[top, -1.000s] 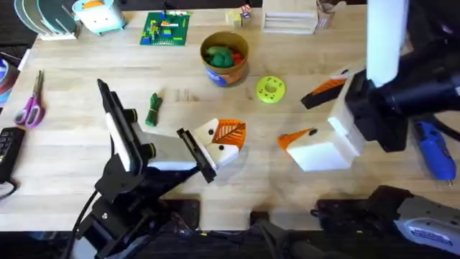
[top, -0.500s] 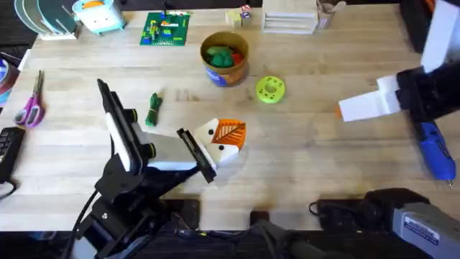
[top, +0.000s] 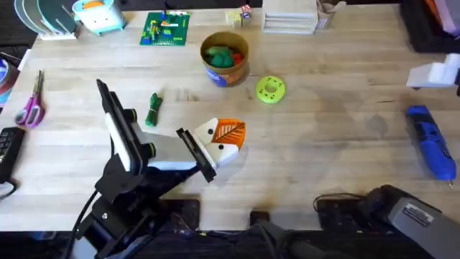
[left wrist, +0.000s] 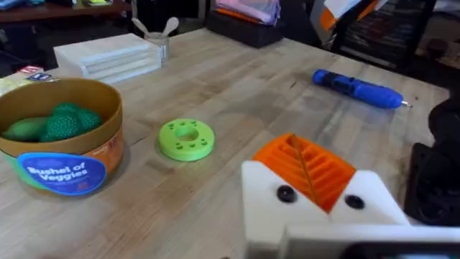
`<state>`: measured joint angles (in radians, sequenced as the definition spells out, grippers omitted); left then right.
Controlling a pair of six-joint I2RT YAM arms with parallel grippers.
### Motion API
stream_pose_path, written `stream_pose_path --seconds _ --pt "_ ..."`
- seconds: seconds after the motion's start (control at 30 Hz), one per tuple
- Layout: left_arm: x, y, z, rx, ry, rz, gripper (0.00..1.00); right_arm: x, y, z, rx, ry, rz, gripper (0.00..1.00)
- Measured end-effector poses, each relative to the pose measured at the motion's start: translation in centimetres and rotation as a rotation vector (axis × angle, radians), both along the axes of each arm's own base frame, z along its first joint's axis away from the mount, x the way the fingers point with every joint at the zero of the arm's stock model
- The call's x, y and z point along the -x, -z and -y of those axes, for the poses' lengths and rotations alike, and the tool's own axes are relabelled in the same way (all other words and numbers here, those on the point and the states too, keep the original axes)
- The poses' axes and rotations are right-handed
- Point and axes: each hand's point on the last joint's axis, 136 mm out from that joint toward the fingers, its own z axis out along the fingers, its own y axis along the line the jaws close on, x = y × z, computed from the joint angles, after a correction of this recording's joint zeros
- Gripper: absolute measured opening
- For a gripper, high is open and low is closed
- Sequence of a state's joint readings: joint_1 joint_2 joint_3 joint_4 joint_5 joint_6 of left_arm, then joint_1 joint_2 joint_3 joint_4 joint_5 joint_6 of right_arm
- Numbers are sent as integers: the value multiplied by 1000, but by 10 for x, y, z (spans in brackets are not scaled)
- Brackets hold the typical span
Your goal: Pick up the gripper from the table and insert it into the empty holder that is missing its gripper. Then pick up a screw, insert it into the mounting hole, and use the screwdriver to tighten it. Finally, clean up the table by picking up the vegetable and placing it into the bucket.
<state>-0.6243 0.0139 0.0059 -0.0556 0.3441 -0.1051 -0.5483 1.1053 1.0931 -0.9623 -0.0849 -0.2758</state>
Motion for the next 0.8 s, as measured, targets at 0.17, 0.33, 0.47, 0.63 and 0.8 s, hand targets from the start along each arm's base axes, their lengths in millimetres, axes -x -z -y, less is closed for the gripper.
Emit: stream_pose_path --seconds 0.17,0.33,0.47,0.63,0.8 --pt "-1 0 -1 0 -8 0 11 10 16 24 73 -91 -102 946" --pt "-1 0 -1 -1 -10 0 11 20 36 45 103 -166 -205 947" --pt "-2 0 -1 -1 -13 0 11 27 57 59 78 -199 -284 947" --pt "-2 0 -2 -1 -16 0 11 32 81 66 47 -290 -364 947" --pt "-3 0 -2 -1 -19 0 11 28 97 74 69 -393 -406 947"
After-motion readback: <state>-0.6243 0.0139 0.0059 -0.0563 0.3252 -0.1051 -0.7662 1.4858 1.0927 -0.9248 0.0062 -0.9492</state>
